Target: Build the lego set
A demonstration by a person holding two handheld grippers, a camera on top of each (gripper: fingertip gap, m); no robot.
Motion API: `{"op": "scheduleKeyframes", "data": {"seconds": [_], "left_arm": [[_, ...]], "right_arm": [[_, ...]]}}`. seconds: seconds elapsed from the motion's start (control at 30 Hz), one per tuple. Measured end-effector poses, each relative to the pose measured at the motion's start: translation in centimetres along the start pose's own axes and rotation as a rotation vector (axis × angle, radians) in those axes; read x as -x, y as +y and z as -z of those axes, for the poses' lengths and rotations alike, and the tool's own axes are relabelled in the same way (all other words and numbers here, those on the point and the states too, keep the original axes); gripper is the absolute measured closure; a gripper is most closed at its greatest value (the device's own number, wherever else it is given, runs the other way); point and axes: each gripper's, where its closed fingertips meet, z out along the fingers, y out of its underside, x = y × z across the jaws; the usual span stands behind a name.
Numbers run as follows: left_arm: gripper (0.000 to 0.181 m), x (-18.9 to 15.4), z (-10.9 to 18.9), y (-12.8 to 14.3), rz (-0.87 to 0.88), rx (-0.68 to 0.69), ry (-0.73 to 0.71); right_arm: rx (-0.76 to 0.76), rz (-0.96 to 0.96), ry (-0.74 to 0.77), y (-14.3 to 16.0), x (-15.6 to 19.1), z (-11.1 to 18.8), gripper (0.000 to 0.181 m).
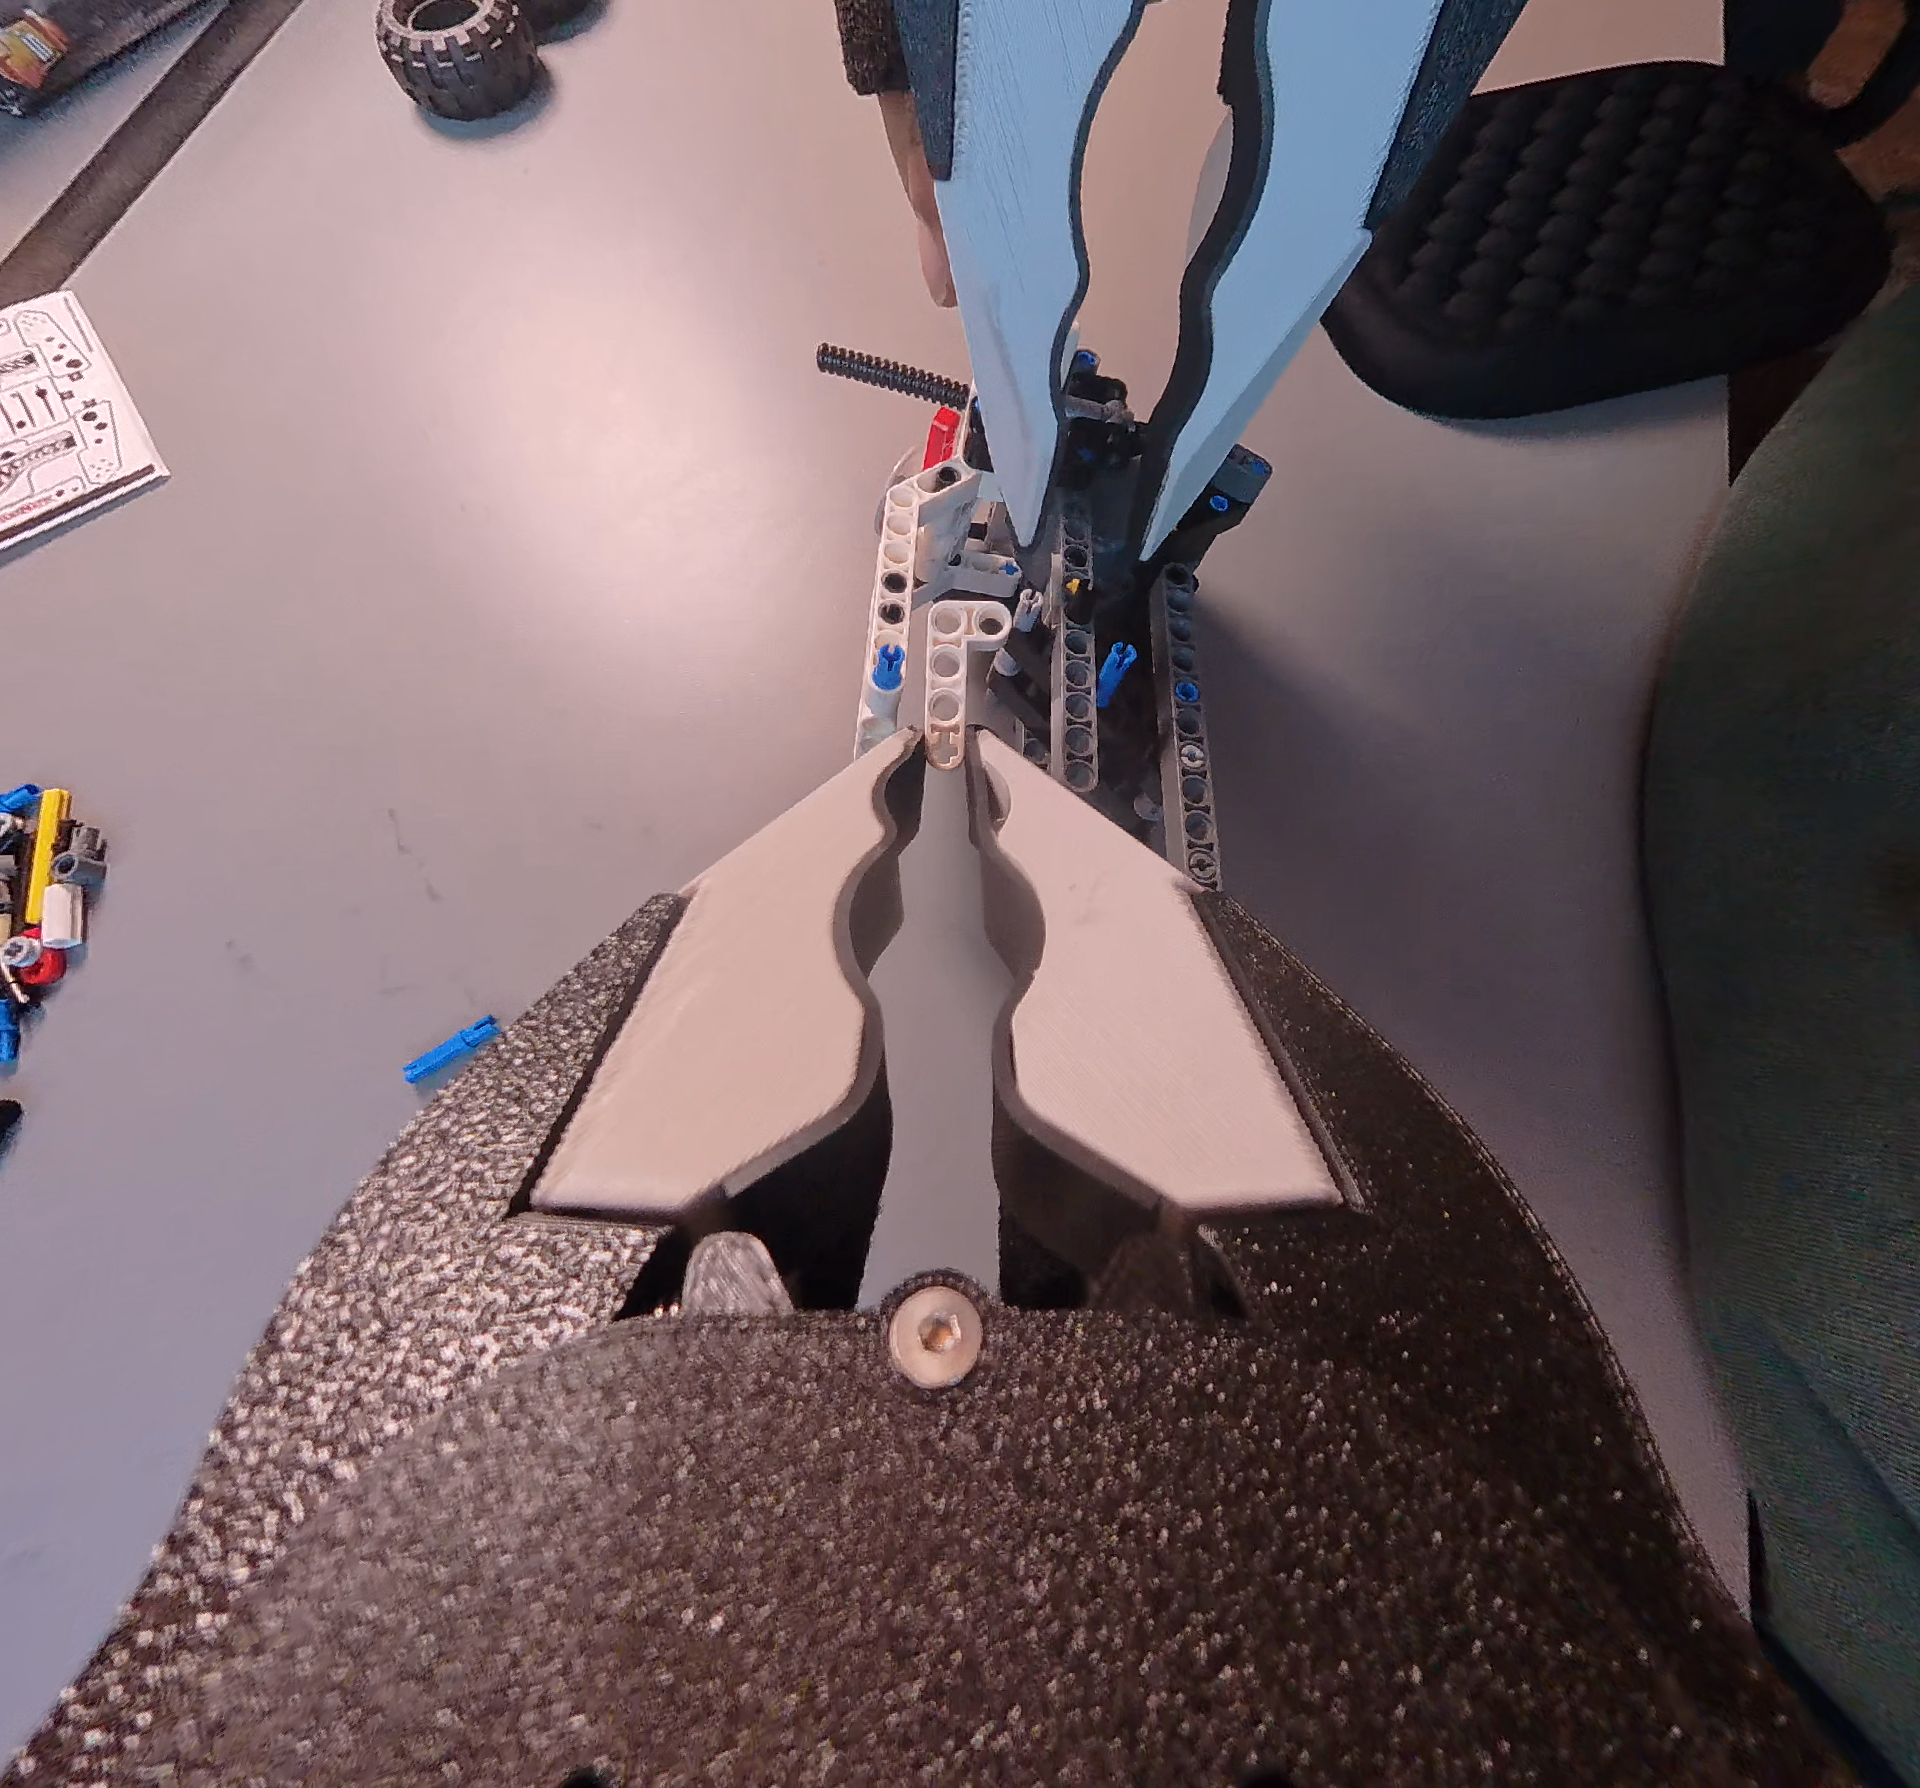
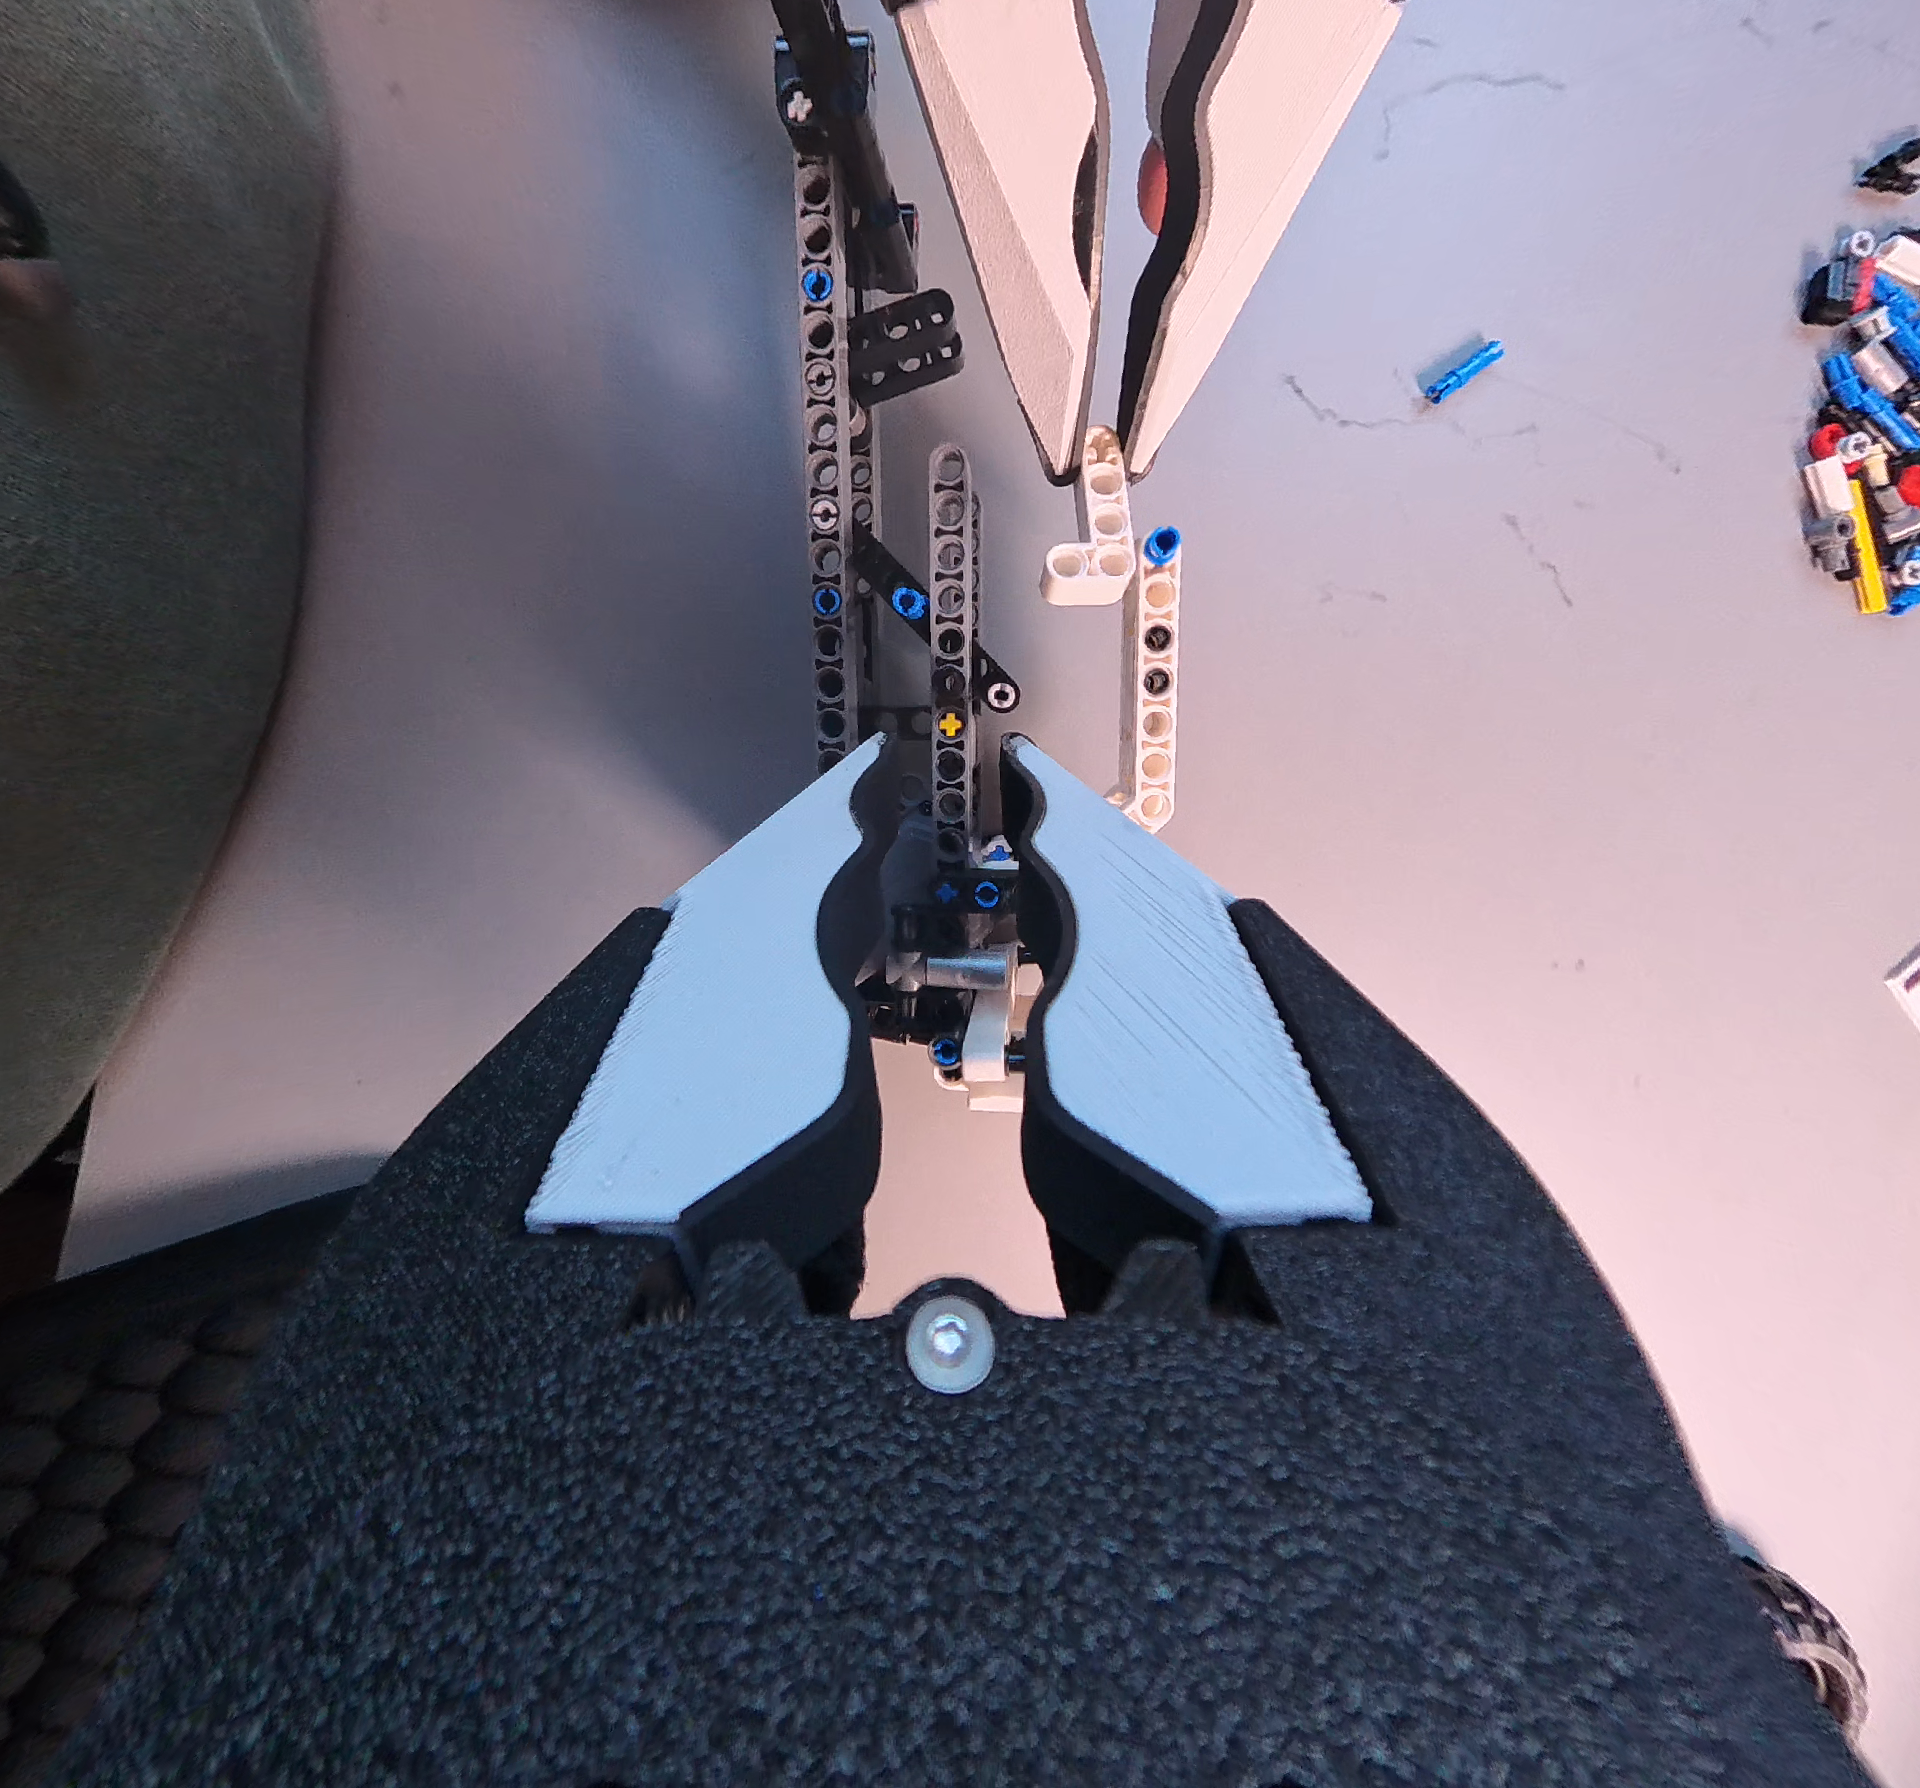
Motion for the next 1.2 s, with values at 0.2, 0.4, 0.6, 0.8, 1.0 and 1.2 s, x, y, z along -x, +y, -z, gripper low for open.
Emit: {"op": "scheduleKeyframes", "data": {"seconds": [0.2,0.4,0.6,0.8,1.0,1.2], "left_arm": [[0.174,0.0,-0.2,0.2,0.005,-0.015,0.002],[0.174,0.2,-0.4,-0.1,-0.003,-0.022,0.002],[0.174,0.1,-0.3,-0.4,-0.010,-0.034,0.003],[0.174,0.1,-0.4,-0.3,-0.014,-0.027,-0.001],[0.174,0.5,0.0,-0.4,-0.013,-0.040,-0.017],[0.174,2.7,1.2,-0.3,0.020,-0.068,-0.087]], "right_arm": [[0.043,0.010,-0.003,0.3,0.0,-0.4,0.165],[0.091,0.020,0.001,0.7,-0.1,-1.0,0.169],[0.115,0.040,0.007,0.8,-0.1,-1.1,0.172],[0.121,0.057,0.013,0.9,-0.1,-1.2,0.173],[0.117,0.070,0.035,1.1,-0.2,-1.0,0.174],[0.132,0.070,0.039,2.2,-0.2,-0.4,0.174]]}}
